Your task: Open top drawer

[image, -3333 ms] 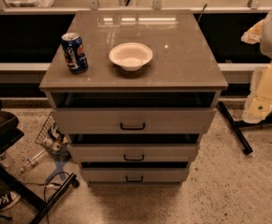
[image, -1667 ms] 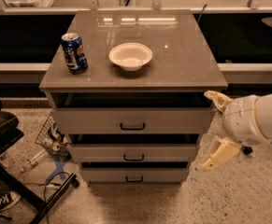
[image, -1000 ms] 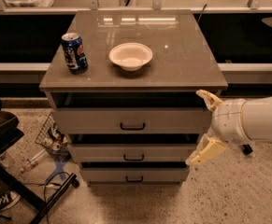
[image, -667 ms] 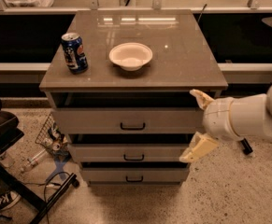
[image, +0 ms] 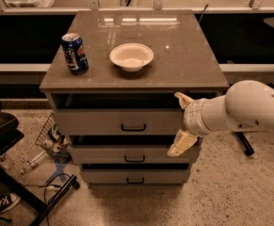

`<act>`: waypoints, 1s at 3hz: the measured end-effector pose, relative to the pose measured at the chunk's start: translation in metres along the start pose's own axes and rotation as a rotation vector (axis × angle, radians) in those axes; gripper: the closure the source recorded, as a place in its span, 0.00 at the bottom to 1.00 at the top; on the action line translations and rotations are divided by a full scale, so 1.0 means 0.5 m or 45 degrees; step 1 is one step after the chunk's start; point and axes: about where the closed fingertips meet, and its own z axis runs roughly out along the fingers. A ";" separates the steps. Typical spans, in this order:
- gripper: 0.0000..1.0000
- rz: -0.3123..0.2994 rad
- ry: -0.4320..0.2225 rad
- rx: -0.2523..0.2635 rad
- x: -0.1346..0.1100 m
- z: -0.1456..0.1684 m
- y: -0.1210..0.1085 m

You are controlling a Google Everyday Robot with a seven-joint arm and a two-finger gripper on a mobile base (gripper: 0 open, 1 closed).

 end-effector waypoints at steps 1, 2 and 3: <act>0.00 -0.023 0.008 -0.002 0.020 0.040 -0.005; 0.00 -0.047 -0.002 0.000 0.041 0.086 -0.018; 0.00 -0.084 0.016 -0.016 0.042 0.123 -0.027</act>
Offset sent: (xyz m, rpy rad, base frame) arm 0.0420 0.0021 -0.0546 -0.0095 -0.0307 0.0369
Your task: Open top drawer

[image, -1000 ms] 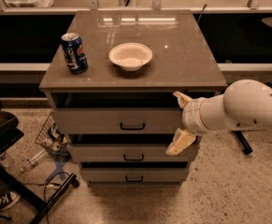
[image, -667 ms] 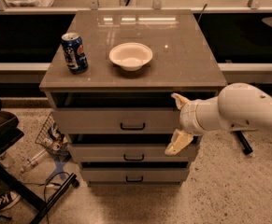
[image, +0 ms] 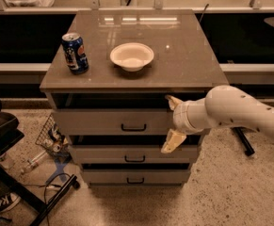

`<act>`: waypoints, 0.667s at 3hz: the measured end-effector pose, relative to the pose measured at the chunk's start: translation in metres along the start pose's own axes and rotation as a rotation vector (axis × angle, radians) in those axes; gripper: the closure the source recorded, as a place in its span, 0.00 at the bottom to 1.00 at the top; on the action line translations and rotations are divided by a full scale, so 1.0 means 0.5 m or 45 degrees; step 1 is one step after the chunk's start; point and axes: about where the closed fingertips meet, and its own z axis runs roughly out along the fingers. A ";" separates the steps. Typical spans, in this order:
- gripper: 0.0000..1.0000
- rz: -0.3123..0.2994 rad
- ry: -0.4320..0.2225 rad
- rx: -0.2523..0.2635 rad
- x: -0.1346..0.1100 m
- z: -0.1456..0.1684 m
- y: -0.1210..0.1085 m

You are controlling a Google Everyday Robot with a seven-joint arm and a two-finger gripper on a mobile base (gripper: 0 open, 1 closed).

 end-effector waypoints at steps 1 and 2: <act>0.03 -0.019 0.045 -0.036 0.008 0.055 0.006; 0.26 -0.023 0.086 -0.061 0.014 0.080 0.013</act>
Offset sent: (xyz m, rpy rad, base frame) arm 0.0163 0.0177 -0.0501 -0.1132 0.0624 0.0029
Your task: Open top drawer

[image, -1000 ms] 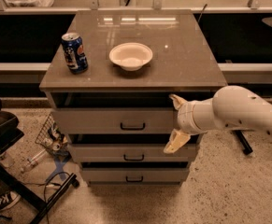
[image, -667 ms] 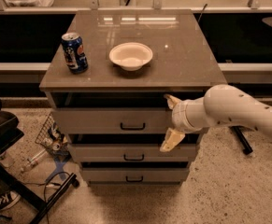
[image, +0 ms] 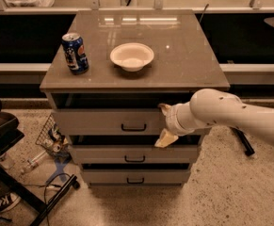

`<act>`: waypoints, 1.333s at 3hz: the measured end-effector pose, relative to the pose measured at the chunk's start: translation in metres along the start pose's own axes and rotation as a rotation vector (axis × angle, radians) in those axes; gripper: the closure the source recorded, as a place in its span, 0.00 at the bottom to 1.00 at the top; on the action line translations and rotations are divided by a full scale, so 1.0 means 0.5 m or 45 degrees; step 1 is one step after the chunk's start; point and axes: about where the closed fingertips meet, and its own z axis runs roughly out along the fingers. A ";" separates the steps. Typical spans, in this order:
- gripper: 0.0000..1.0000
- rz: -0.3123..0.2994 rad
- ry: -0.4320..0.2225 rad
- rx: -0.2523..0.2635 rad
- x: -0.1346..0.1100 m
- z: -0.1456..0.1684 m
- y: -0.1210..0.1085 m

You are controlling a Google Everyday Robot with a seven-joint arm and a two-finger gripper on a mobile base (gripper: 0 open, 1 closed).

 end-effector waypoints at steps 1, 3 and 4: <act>0.49 -0.002 -0.001 -0.003 -0.002 0.002 0.001; 1.00 -0.003 -0.001 -0.006 -0.006 -0.002 0.002; 1.00 -0.003 -0.001 -0.006 -0.009 -0.008 -0.001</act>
Offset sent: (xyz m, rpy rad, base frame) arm -0.0025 0.0003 0.0007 -0.0010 0.0028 0.0013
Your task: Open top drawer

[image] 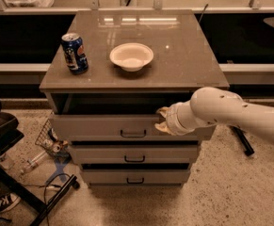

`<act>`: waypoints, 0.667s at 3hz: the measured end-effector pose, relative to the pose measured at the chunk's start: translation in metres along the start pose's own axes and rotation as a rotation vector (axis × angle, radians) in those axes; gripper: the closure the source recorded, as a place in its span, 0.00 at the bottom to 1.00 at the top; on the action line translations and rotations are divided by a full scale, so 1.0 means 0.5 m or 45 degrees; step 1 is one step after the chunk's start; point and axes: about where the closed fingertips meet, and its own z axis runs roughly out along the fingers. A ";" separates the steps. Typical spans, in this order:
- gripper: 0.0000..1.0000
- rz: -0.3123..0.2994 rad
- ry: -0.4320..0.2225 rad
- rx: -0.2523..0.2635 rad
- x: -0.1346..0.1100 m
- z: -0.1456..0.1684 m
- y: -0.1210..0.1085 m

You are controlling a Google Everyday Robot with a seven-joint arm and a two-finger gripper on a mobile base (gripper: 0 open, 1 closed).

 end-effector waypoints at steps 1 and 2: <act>1.00 0.000 0.000 0.000 -0.001 -0.001 0.000; 1.00 0.000 0.000 0.000 -0.001 -0.001 0.000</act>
Offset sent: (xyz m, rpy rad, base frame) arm -0.3373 -0.1939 0.0863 0.0079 0.1843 0.0161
